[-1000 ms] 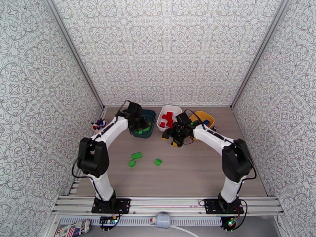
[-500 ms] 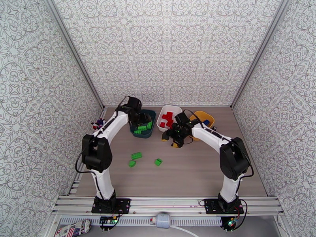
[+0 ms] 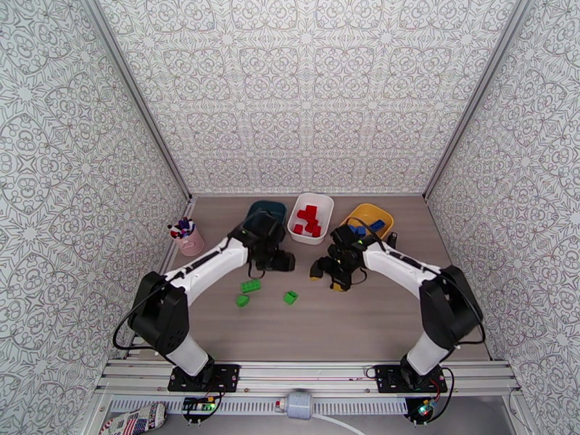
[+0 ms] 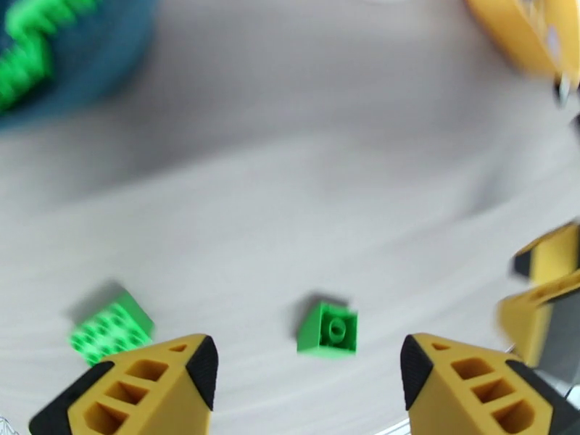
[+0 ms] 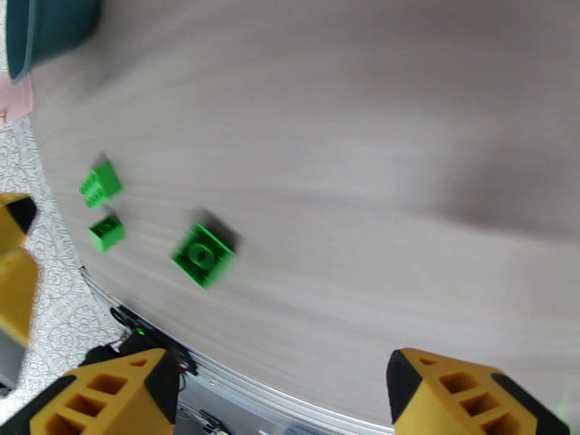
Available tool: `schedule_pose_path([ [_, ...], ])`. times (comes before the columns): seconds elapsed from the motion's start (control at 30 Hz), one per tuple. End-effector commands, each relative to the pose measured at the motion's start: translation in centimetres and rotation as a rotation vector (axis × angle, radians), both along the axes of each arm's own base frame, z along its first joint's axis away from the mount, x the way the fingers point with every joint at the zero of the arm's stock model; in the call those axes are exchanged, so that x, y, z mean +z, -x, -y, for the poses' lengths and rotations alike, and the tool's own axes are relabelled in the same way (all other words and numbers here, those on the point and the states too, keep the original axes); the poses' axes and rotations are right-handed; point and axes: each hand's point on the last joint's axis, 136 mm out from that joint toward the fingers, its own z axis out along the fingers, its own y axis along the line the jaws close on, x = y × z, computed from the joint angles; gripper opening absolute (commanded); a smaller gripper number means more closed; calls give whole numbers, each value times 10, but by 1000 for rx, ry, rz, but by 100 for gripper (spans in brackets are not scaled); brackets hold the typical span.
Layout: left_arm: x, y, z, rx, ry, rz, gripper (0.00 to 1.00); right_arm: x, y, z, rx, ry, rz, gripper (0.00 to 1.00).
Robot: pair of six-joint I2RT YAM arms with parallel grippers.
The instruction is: Sort the legos into containers by color
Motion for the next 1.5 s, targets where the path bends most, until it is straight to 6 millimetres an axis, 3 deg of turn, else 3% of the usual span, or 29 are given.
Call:
schedule_pose_path([
  [0.0, -12, 18, 11, -84, -18, 20, 73, -7, 16, 16, -22, 34, 8, 82],
  [0.23, -42, 52, 33, -216, -70, -19, 73, -15, 47, 38, -59, 57, -12, 83],
  [0.47, -69, 48, 28, -217, -153, -58, 71, -10, 54, 45, -101, 47, 4, 84],
  [0.83, -71, 34, 27, -216, -190, -46, 62, -4, 51, 45, -134, 35, 25, 83],
  [0.97, -74, 36, 25, -218, -197, -58, 53, -3, 49, 45, -139, 35, 30, 83],
  [1.23, -78, 45, 21, -215, -210, -69, 52, -5, 44, 40, -146, 22, 27, 81],
  [1.47, -77, 48, 18, -216, -226, -76, 43, -6, 37, 31, -146, 9, 26, 80],
])
